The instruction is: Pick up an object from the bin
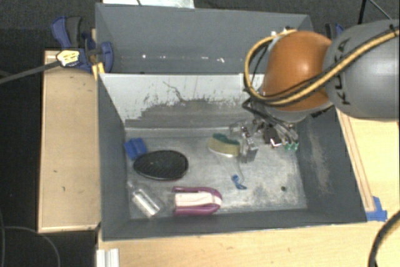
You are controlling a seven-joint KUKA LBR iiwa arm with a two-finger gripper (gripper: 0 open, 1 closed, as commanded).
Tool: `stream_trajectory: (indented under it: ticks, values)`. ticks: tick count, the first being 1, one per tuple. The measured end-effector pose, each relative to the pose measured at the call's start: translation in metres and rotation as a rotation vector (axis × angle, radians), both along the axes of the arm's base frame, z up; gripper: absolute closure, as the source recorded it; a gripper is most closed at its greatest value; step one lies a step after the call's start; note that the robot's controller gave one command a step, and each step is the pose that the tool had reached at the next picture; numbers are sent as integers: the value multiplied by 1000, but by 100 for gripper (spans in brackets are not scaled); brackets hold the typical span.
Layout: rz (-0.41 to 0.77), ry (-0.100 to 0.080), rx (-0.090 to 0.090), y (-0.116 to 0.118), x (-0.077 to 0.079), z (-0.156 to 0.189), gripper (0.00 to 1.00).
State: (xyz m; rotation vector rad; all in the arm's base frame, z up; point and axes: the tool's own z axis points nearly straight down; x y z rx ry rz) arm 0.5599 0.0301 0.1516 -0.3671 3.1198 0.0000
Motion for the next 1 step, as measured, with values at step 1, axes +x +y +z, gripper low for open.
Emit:
stream_trajectory:
  ticks: [1]
  values:
    - [4, -9, 1, 3, -4, 79, 100]
